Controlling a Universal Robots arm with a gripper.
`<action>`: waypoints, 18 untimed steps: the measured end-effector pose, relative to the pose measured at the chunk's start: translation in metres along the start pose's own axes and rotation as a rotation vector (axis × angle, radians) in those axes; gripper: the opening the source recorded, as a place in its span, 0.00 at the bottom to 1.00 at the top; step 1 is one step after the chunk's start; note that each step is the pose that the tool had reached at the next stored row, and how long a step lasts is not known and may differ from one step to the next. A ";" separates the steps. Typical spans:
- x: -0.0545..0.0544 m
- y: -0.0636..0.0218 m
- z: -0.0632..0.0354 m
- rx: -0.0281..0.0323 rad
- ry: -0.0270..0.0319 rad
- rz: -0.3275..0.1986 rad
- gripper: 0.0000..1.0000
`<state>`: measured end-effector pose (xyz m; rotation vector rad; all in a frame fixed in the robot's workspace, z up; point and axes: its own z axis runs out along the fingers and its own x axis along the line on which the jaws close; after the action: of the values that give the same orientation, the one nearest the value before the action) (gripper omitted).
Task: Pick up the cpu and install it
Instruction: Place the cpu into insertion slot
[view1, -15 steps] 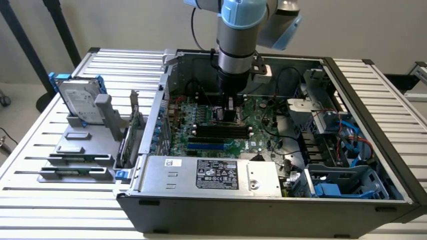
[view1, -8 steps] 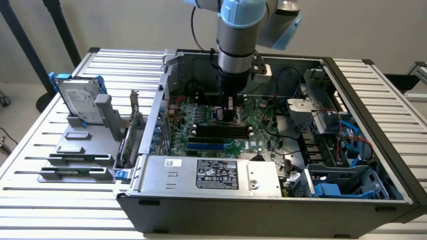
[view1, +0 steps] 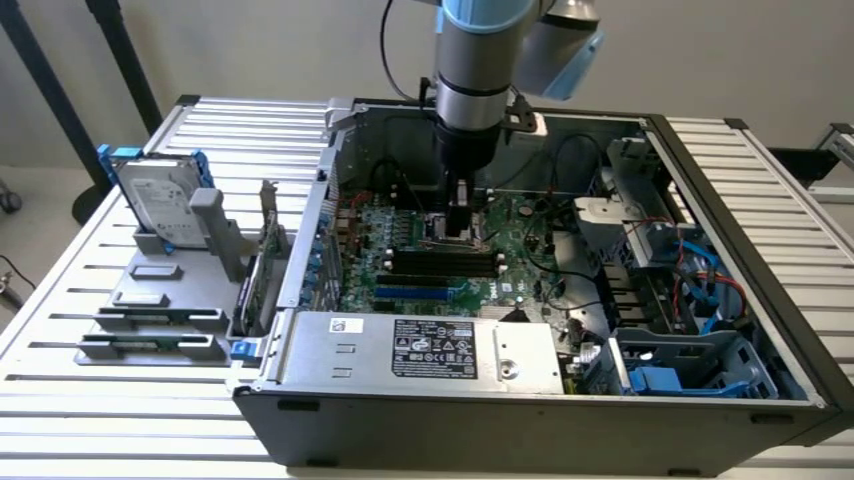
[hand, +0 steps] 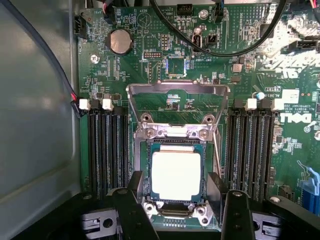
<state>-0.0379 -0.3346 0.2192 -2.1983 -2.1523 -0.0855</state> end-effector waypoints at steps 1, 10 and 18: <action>0.000 -0.0009 -0.0026 0.0000 0.0016 0.000 0.63; 0.001 -0.0230 -0.0157 0.0007 0.0341 0.000 0.63; 0.001 -0.0323 -0.0187 0.0009 0.0484 0.000 0.63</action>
<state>-0.0701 -0.3346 0.2382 -2.1720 -2.1271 -0.1363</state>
